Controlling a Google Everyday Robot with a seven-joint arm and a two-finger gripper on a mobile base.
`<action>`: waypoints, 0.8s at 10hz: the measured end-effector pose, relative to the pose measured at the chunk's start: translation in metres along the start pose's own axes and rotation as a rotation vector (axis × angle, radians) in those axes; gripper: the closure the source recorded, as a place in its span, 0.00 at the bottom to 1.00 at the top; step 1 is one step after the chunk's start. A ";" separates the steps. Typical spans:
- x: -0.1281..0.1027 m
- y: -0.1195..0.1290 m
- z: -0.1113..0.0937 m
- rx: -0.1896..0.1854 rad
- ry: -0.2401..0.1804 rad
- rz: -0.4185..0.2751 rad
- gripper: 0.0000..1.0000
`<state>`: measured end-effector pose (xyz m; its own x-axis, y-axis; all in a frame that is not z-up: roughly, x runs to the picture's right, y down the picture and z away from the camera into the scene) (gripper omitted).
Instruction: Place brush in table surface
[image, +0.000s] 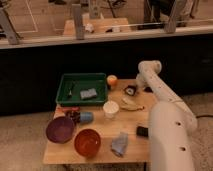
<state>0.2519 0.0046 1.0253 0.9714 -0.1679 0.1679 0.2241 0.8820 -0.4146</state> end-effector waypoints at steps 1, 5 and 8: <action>-0.002 0.000 -0.008 0.007 -0.010 0.002 1.00; -0.020 -0.002 -0.074 0.079 -0.046 -0.024 1.00; -0.044 0.003 -0.130 0.143 -0.041 -0.078 1.00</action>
<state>0.2199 -0.0427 0.9008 0.9469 -0.2224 0.2321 0.2820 0.9213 -0.2677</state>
